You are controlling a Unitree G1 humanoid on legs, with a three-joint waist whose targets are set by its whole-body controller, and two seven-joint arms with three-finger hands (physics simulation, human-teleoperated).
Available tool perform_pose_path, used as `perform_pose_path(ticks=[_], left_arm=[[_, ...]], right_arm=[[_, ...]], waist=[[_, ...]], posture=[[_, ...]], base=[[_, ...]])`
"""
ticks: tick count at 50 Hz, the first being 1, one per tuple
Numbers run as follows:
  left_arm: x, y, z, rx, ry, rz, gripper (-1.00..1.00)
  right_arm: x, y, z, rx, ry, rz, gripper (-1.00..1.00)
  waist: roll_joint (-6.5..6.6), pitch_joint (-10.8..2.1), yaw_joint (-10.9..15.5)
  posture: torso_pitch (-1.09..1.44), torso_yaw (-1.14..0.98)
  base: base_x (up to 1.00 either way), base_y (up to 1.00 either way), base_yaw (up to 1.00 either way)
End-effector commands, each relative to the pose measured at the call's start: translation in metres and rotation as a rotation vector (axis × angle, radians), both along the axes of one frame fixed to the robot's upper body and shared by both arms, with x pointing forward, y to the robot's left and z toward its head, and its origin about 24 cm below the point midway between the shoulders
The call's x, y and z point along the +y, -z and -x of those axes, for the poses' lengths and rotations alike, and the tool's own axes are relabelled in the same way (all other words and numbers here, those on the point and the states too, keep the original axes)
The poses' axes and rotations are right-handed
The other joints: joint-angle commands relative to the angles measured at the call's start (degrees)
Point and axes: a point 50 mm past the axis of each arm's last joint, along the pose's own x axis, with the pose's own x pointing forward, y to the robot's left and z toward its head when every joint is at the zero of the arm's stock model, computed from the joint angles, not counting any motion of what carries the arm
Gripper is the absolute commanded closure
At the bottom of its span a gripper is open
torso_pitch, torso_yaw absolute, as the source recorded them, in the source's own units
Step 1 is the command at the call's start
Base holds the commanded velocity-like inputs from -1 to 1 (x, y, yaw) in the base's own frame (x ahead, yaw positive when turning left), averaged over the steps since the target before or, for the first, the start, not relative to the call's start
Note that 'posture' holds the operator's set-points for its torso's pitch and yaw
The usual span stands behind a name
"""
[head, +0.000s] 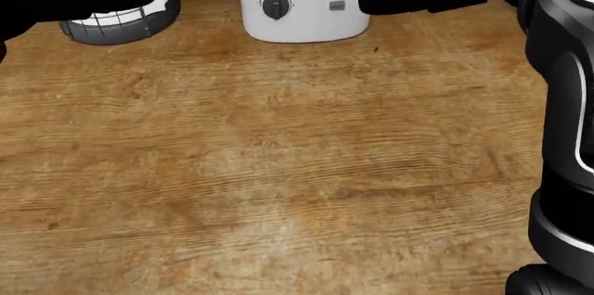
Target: Push down the lever of the toaster to turn it on.
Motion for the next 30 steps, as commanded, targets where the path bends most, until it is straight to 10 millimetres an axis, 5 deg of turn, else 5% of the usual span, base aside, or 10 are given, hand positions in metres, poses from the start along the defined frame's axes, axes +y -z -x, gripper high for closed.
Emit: perform_pose_path(ticks=[1,30], left_arm=[[-0.001,-0.0216,0.0068,-0.103,0.003,-0.001,-1.0],[-0.004,-0.0234,0.0069,-0.118,0.021,0.009,-1.0]], right_arm=[[-0.0005,-0.0206,0.0066,-0.1,0.003,0.007,-1.0],[0.0054,-0.0157,-0.0002,-0.094,-0.007,0.0,-1.0]], waist=[[0.19,-1.92,-0.1],[0.37,-8.09,-0.3]], posture=[[0.0,0.0],[-0.18,0.0]], base=[[0.0,0.0,0.0],[0.0,0.0,0.0]])
